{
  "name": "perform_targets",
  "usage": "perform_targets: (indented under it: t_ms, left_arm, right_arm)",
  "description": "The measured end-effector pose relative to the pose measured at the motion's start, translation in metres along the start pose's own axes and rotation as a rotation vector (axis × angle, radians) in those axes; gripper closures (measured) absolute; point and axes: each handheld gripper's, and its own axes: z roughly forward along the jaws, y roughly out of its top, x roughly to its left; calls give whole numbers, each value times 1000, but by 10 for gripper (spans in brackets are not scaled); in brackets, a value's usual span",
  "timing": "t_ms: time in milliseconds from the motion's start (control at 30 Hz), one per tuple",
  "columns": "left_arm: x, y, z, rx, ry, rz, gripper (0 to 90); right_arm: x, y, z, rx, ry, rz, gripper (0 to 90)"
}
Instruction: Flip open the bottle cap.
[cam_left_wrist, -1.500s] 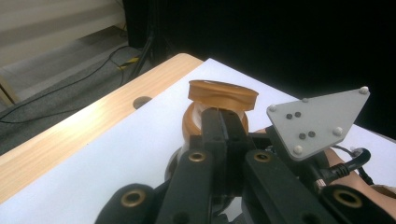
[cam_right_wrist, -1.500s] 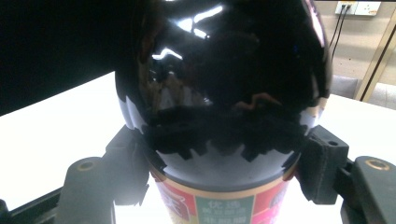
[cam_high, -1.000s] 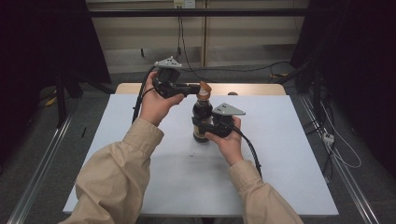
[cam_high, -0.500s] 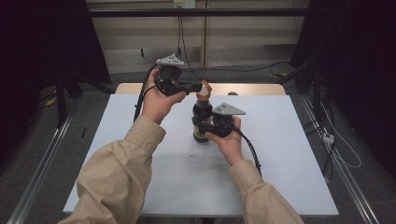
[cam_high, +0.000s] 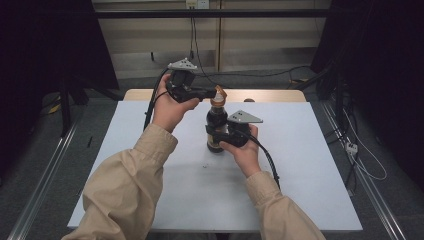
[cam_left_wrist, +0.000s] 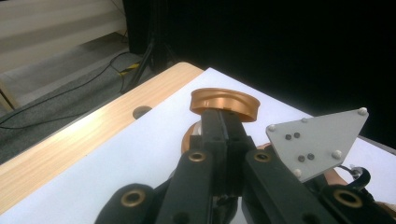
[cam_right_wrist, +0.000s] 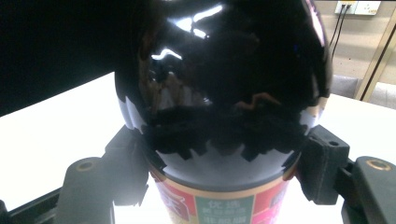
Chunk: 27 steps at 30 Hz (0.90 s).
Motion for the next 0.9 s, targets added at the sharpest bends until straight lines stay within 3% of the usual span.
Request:
perform_targets:
  t_ms: [900]
  left_arm:
    - [-2,6,8,0,-1,5,900]
  right_arm:
    - [1,0,0,1,-2,-3,301]
